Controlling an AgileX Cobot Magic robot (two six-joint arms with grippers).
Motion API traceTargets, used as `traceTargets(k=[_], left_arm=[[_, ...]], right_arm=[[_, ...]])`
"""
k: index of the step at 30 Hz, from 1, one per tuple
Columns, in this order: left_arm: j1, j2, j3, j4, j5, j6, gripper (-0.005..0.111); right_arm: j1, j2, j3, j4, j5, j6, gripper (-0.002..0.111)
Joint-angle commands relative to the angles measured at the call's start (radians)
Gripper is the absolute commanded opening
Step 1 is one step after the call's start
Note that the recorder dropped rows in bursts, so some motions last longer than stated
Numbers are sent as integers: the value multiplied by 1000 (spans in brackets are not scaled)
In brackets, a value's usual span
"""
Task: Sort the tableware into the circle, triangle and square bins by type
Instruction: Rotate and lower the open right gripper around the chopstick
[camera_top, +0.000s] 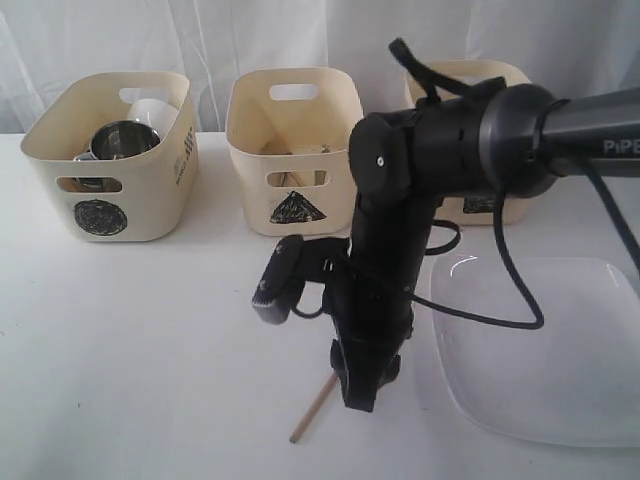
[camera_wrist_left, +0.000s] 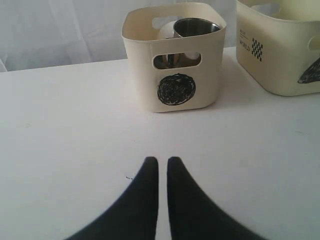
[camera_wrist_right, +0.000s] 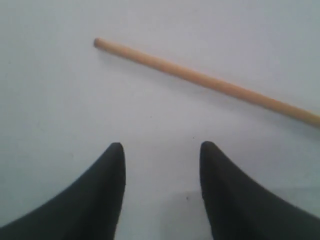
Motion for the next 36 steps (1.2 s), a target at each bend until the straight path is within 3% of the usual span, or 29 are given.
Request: traceTargets(k=[1, 8, 11, 14, 17, 23, 31, 36], left_arm=[[0, -5, 4, -11, -5, -6, 13], [0, -5, 4, -11, -5, -6, 13], [0, -5, 4, -11, -5, -6, 13], [0, -5, 4, -11, -5, -6, 13], [0, -5, 4, -11, -5, -6, 13], [0, -5, 4, -11, -5, -6, 13], [0, -5, 4, -11, -5, -6, 13], [0, -5, 4, -11, -5, -6, 13]], right_arm=[[26, 11, 11, -30, -48, -69, 44], [40, 11, 11, -93, -96, -53, 44], [40, 11, 11, -92, -129, 213, 45], [40, 11, 11, -92, -200, 795, 45], [40, 11, 11, -92, -213, 1057, 45], [40, 11, 11, -93, -256, 1384, 45], [40, 11, 12, -163, -304, 1534, 45], [40, 11, 59, -241, -290, 1729, 45]])
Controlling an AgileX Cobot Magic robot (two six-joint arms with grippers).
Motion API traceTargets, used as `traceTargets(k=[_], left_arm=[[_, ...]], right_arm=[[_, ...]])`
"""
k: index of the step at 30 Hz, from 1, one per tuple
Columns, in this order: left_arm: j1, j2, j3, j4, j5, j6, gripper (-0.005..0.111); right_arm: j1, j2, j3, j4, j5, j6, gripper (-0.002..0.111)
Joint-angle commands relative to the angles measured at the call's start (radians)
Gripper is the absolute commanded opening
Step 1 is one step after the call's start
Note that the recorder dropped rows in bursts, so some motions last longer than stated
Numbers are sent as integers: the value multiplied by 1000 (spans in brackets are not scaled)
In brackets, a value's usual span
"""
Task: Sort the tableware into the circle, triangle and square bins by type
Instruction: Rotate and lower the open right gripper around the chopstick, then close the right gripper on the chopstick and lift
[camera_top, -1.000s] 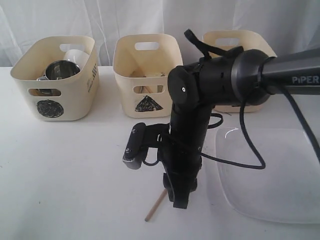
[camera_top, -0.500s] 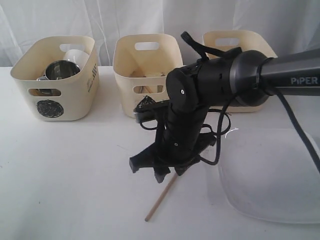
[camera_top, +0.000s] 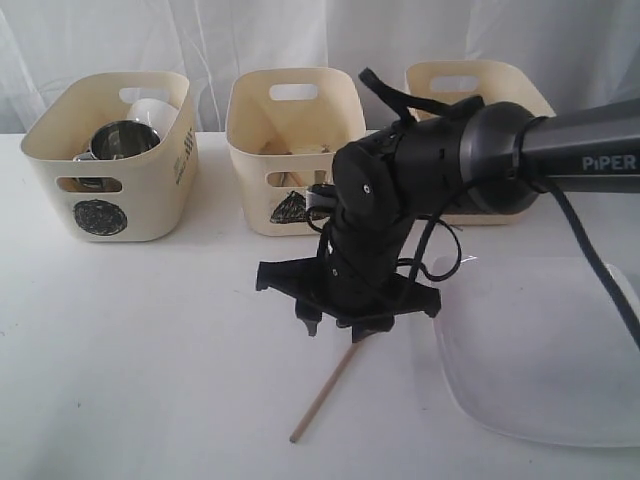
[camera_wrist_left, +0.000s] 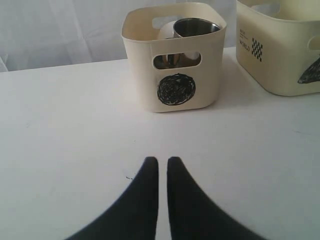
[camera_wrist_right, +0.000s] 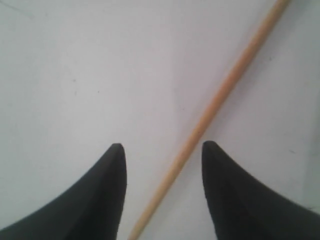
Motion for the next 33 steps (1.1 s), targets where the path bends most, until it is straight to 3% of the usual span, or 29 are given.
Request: traceTargets(k=[1, 11, 29, 33], left_arm=[[0, -5, 4, -11, -5, -6, 13], [0, -5, 4, -11, -5, -6, 13], [0, -5, 4, -11, -5, -6, 13], [0, -5, 4, -11, -5, -6, 13]], right_arm=[[5, -1, 58, -80, 10, 194, 45], [5, 3, 108, -93, -108, 301, 45], [5, 62, 108, -101, -151, 432, 45], [5, 64, 108, -101, -134, 430, 35]])
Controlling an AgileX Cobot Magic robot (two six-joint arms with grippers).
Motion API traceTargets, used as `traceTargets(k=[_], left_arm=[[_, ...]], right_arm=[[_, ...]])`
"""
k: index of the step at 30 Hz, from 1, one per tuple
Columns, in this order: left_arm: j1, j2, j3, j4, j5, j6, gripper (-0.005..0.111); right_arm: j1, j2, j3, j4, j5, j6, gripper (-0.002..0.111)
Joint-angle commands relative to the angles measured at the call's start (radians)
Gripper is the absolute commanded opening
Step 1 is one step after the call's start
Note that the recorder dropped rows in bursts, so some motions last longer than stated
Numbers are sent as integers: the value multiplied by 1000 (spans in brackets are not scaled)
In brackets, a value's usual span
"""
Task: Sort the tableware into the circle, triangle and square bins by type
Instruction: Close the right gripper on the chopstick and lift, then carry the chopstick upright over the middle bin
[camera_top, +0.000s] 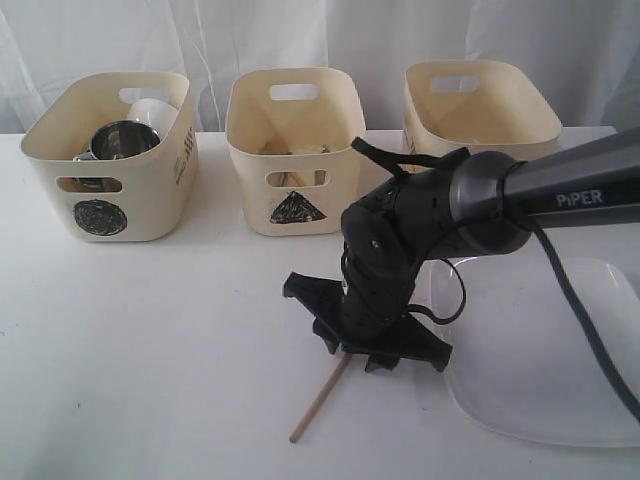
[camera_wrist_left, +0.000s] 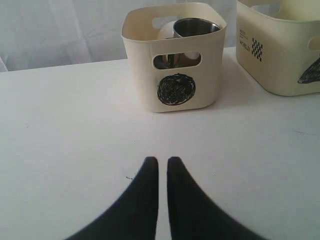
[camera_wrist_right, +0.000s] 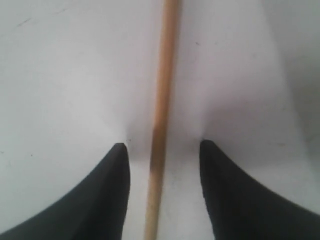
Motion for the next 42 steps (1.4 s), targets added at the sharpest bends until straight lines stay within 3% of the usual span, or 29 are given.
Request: traceTargets(k=[1, 4, 5, 18, 33, 37, 42], left_arm=[[0, -5, 4, -11, -5, -6, 13], [0, -5, 4, -11, -5, -6, 13], [0, -5, 4, -11, -5, -6, 13], [0, -5, 4, -11, -5, -6, 13], [0, -5, 4, -11, -5, -6, 13], [0, -5, 4, -11, -5, -6, 13], [0, -5, 4, -11, -5, -6, 13]], right_arm=[[5, 14, 3, -5, 0, -6, 27], [5, 14, 3, -5, 0, -37, 3], [5, 14, 3, -5, 0, -43, 0], [5, -154, 3, -94, -133, -311, 0], [-14, -351, 3, -142, -440, -894, 0], [-51, -357, 3, -116, -528, -1056, 0], [-114, -357, 3, -48, -698, -1103, 0]])
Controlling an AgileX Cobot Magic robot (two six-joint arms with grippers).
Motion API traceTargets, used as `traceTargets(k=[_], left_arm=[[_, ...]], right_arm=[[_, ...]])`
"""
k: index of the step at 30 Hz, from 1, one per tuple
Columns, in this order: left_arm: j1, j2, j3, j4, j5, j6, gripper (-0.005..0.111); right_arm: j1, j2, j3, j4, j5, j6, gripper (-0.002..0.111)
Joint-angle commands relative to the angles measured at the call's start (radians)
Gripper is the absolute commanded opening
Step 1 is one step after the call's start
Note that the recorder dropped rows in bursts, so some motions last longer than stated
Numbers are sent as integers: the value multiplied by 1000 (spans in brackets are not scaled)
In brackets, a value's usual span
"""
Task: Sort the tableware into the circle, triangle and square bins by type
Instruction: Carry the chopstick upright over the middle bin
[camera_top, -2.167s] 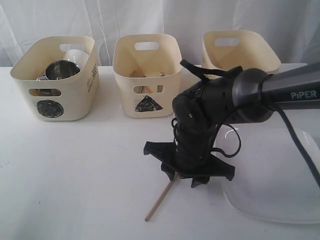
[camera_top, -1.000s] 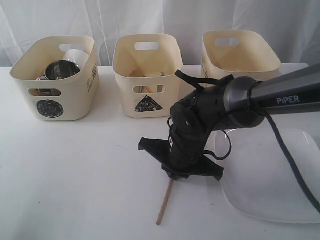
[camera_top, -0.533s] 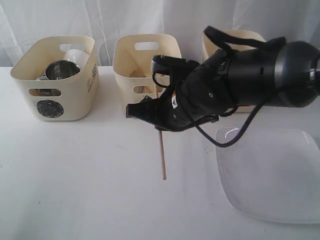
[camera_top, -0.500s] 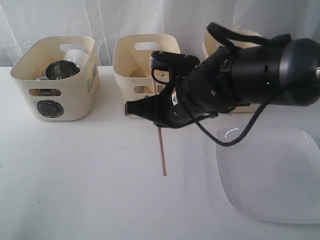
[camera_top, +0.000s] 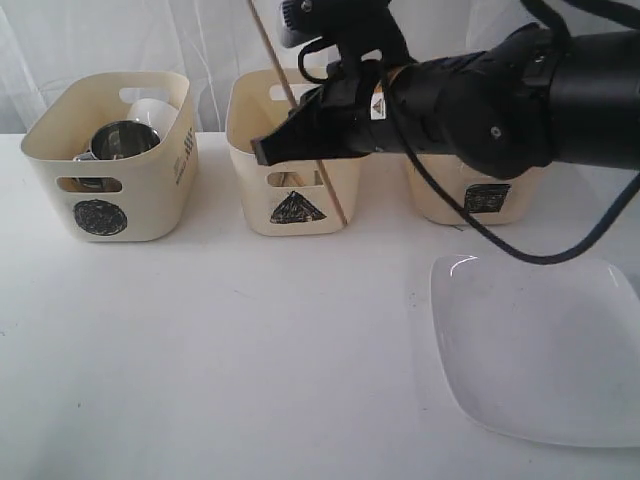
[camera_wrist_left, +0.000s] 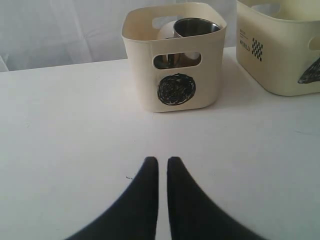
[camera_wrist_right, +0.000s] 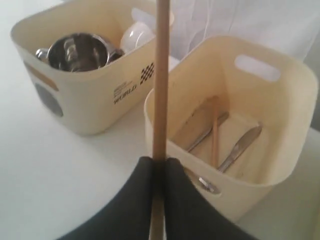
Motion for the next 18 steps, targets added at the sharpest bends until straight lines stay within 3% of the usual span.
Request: traceTargets(k=[1, 8, 18], left_arm=[[0, -5, 4, -11, -5, -6, 13], [0, -5, 4, -11, -5, -6, 13], [0, -5, 4, -11, -5, -6, 13]], right_arm=[[-59, -8, 2, 61, -185, -49, 0], [-127, 21, -8, 176, -444, -63, 0], [-135, 156, -129, 275, -438, -192, 0]])
